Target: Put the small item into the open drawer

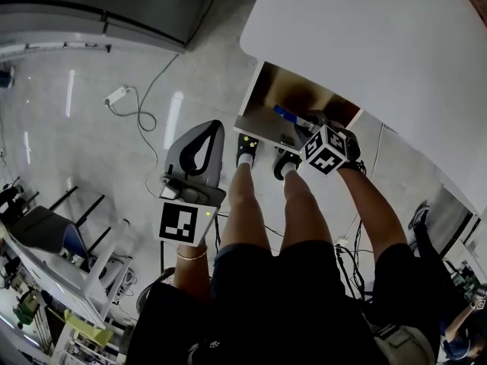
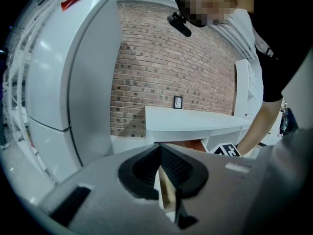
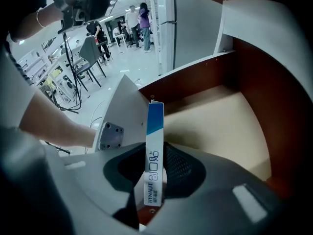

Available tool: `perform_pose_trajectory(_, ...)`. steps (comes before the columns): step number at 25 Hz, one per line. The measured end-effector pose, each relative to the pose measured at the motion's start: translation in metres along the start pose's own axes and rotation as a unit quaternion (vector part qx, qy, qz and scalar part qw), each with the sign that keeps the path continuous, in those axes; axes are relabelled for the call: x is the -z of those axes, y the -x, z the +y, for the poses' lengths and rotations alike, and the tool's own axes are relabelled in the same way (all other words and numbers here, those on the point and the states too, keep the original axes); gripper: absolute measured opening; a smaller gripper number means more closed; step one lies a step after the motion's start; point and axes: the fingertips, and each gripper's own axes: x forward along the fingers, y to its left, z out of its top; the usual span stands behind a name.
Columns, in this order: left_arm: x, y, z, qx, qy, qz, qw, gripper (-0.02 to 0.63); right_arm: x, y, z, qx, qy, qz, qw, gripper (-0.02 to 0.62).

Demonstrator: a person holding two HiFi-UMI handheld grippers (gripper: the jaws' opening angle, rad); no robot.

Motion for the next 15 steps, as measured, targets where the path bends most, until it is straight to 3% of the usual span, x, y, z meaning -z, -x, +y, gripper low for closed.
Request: perform_pose_trajectory(15,0.002,0.009,0.022,-0.026,0.015,0.002,0.9995,-0.009,-0.004,-0.024,0.001,-0.023,0.025,0.038,0.999,0.095)
